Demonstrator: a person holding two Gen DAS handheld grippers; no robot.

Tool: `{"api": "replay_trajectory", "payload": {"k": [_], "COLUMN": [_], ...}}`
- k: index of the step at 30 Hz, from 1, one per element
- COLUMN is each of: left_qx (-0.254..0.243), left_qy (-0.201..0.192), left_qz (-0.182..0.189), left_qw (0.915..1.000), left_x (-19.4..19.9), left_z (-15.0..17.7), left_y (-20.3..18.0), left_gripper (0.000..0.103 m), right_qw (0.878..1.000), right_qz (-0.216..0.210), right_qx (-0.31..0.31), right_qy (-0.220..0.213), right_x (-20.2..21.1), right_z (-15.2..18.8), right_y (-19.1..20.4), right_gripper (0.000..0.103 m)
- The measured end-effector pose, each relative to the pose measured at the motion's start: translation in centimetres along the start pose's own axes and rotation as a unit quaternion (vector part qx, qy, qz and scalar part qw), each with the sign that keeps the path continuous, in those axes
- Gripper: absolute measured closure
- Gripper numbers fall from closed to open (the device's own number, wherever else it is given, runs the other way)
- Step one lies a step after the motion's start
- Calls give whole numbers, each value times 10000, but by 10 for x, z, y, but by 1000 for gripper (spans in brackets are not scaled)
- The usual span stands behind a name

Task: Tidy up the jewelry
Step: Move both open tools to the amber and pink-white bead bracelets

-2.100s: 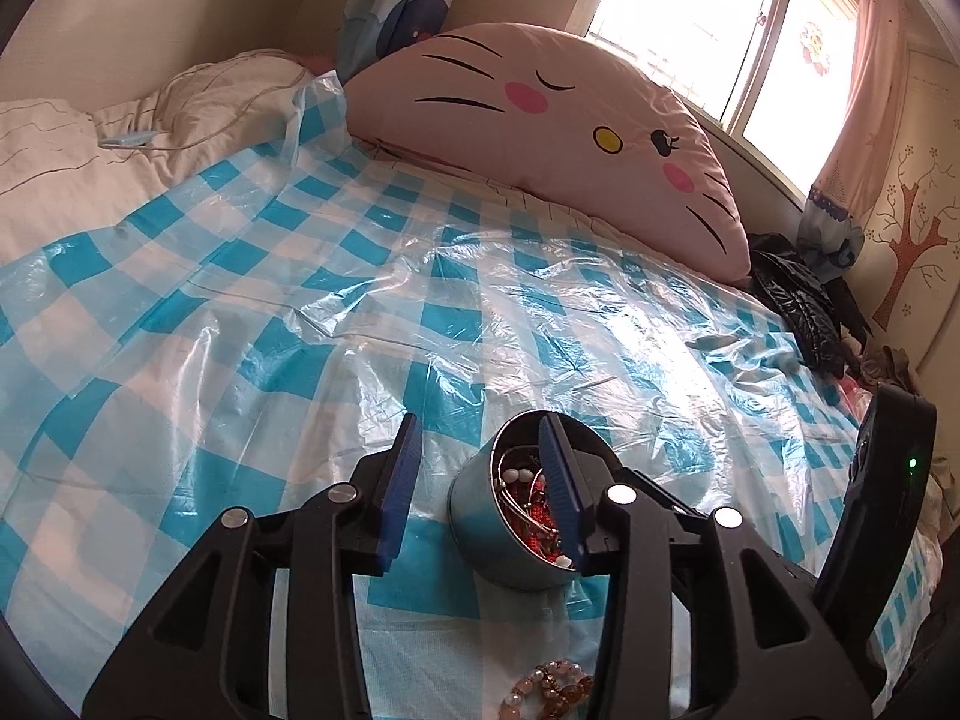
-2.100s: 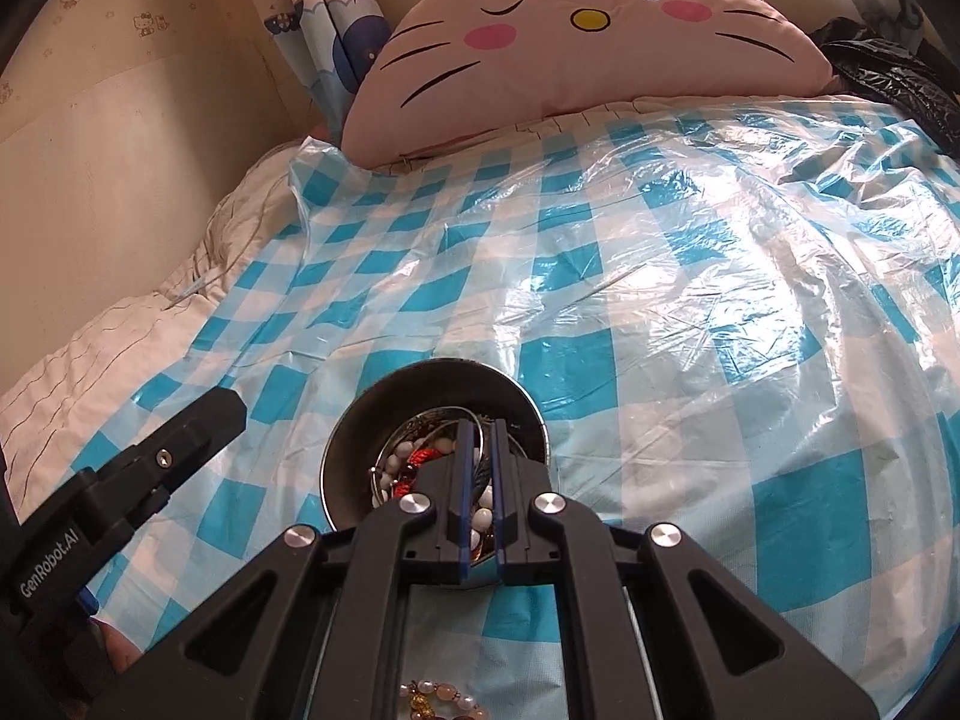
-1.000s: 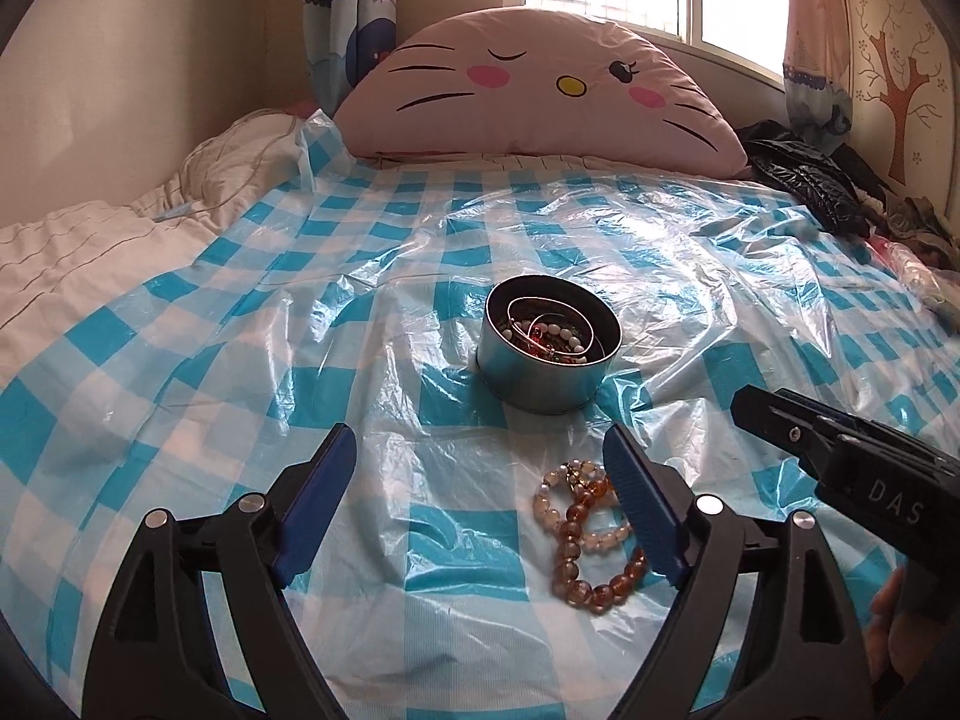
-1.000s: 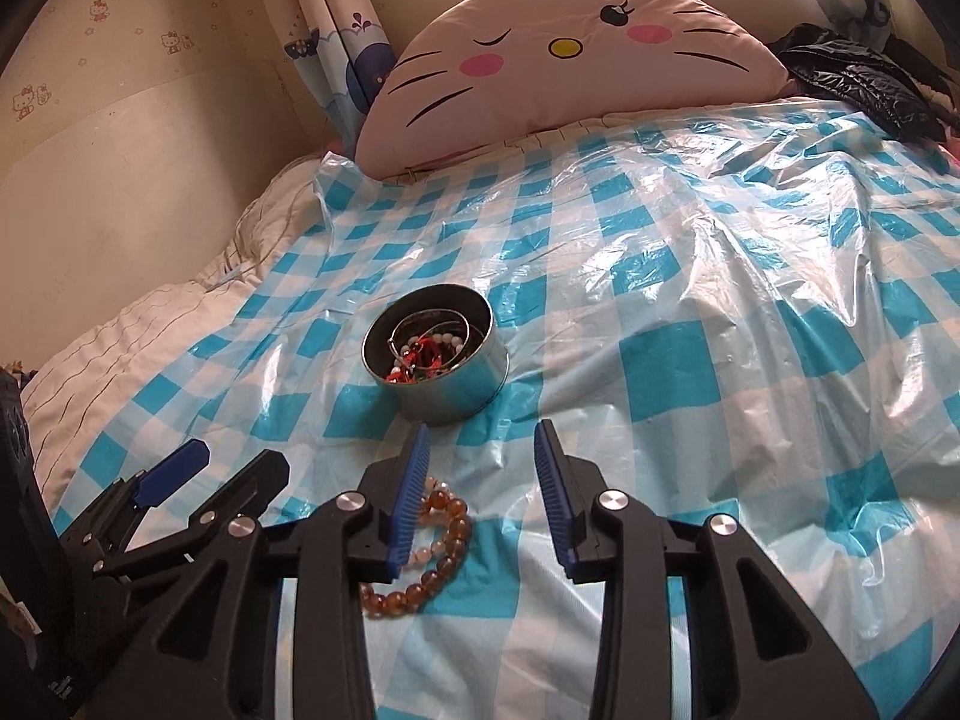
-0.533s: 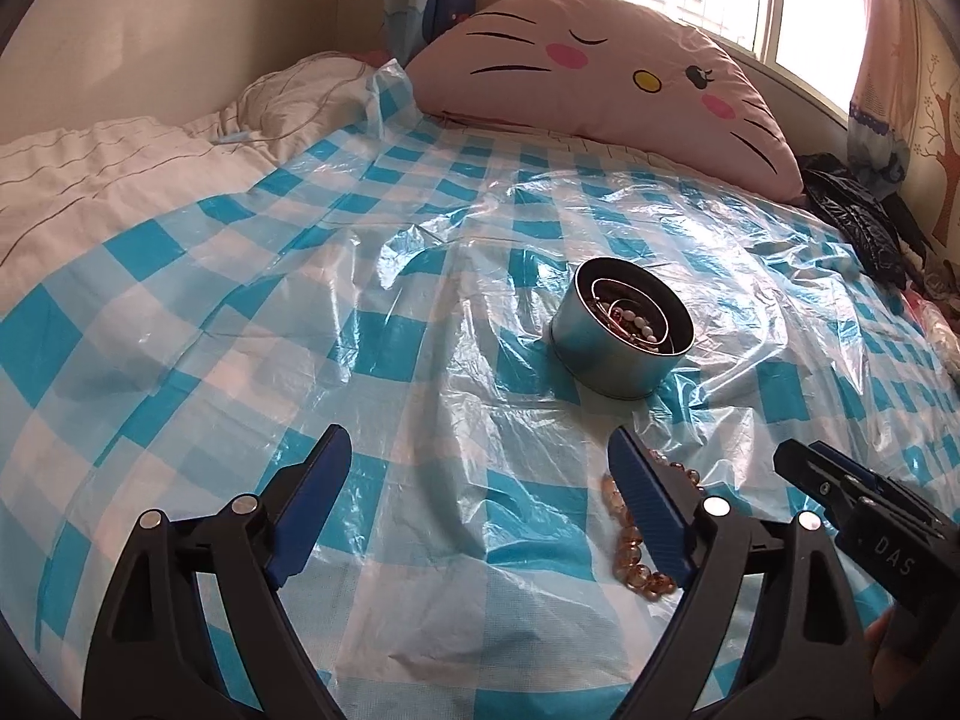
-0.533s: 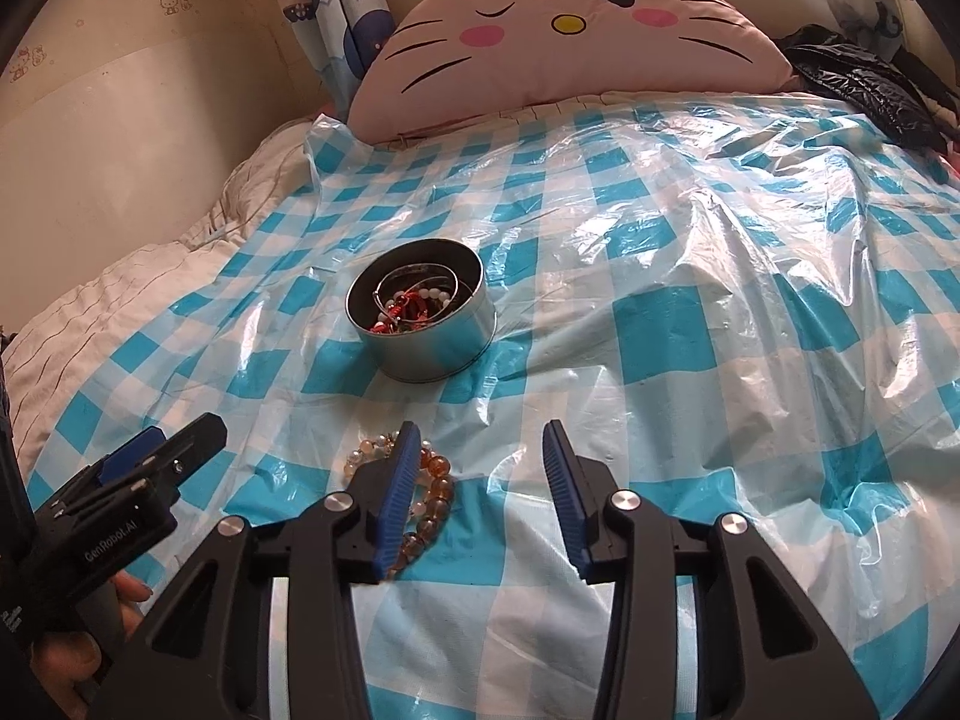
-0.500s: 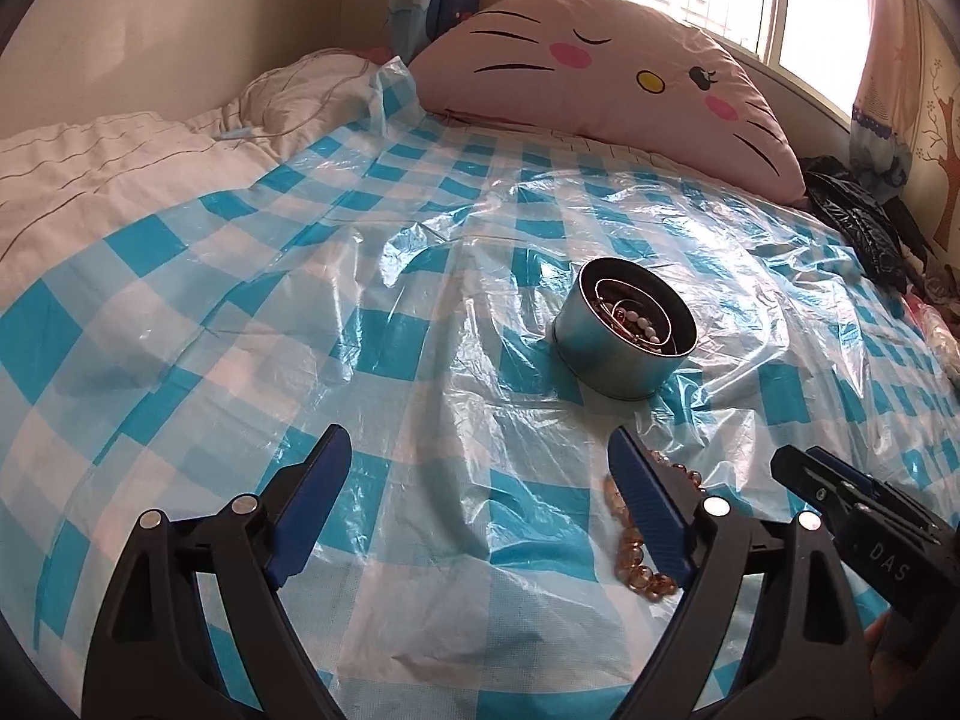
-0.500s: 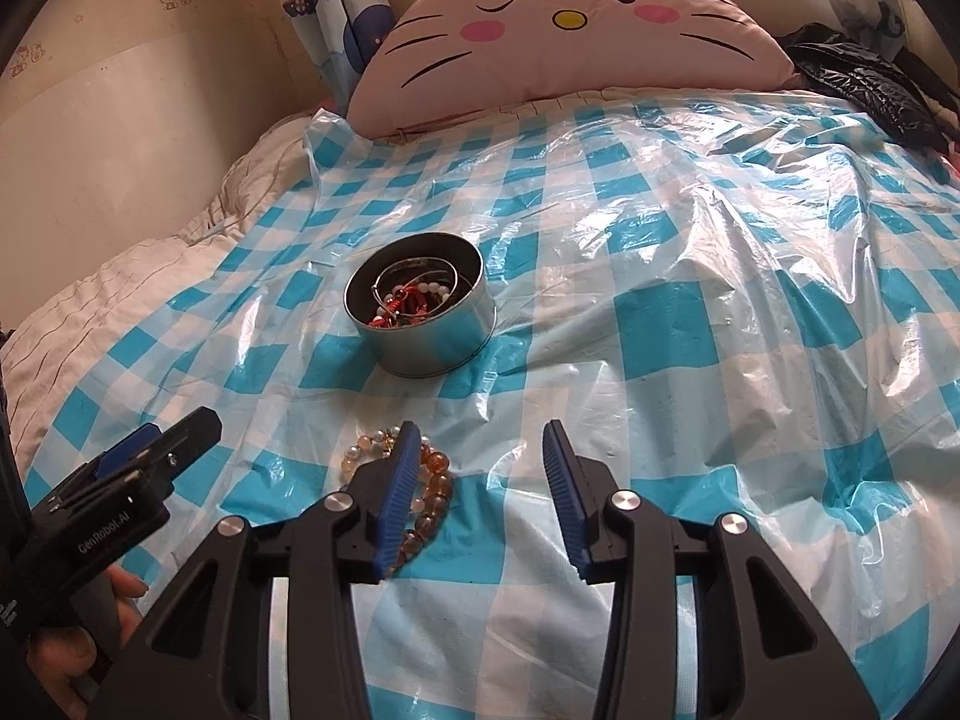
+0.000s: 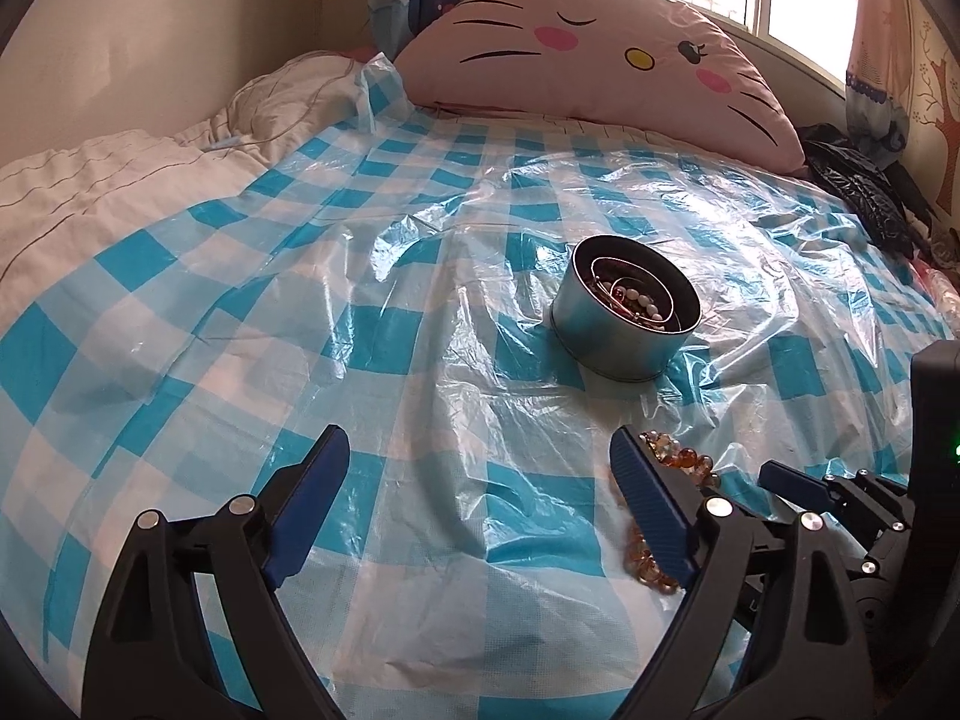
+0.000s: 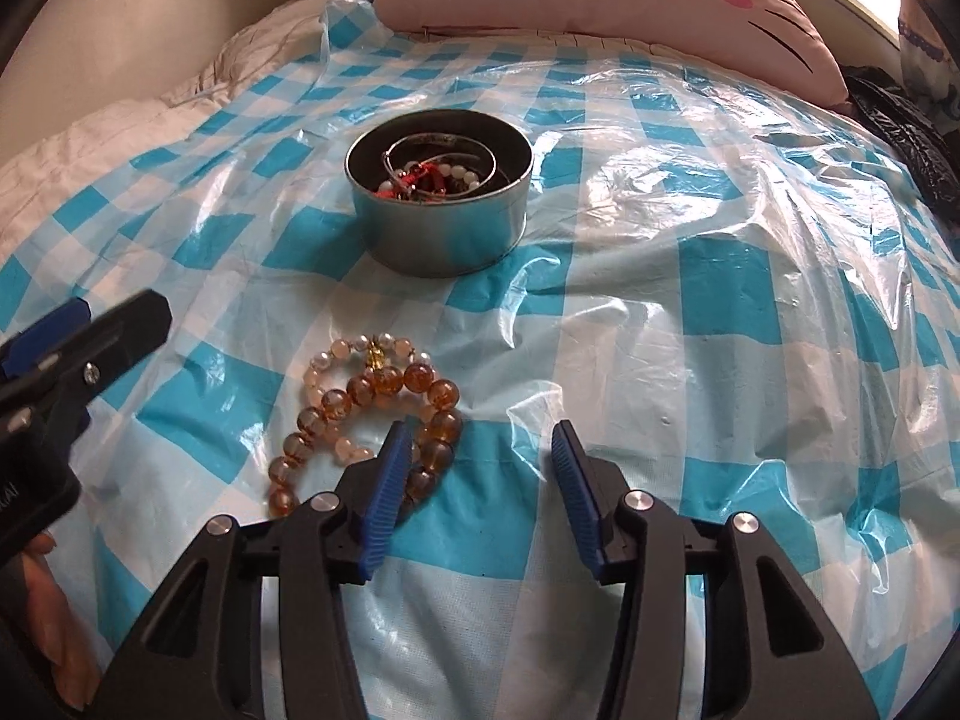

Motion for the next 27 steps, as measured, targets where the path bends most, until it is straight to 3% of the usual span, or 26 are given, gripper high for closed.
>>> {"api": "replay_trajectory", "payload": {"k": [6, 9, 13, 15, 18, 22, 27], "left_qx": [-102, -397, -792, -983, -1134, -1212, -1531], "left_qy": [-2, 12, 108, 216, 536, 1078, 1168], "left_qz": [-35, -20, -16, -38, -144, -162, -553], "left_qw": [9999, 9992, 9968, 9949, 9920, 9866, 9797], "left_x": [-2, -7, -19, -26, -39, -59, -51], "left_z": [0, -1, -2, 0, 6, 19, 30], "left_y": [-2, -13, -32, -39, -42, -40, -40], "left_gripper": [18, 18, 18, 18, 18, 18, 18], "right_qw": [9973, 9978, 9984, 9972, 9953, 9930, 9928], "right_qz": [709, 547, 510, 672, 945, 1172, 1116], "right_qx": [-122, -318, 110, 324, 175, -71, -435], "right_qy": [-114, -196, -212, -4, 67, 140, -9], "right_x": [15, 18, 14, 3, 5, 11, 25], "right_z": [9, 7, 4, 7, 11, 16, 17], "right_y": [-30, -38, -16, -10, -24, -46, -63], "right_gripper": [51, 51, 49, 46, 39, 39, 39]}}
Point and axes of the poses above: each gripper's, at about its wrist camera, not at the fingertips, and x roughly against the way its jaws point, y to its left, z to its underside, the point moved 4 cm from there along -x, roughly the way its jaws point, and after that the axes turned 14 degrees about z, right-handed, at the moved point
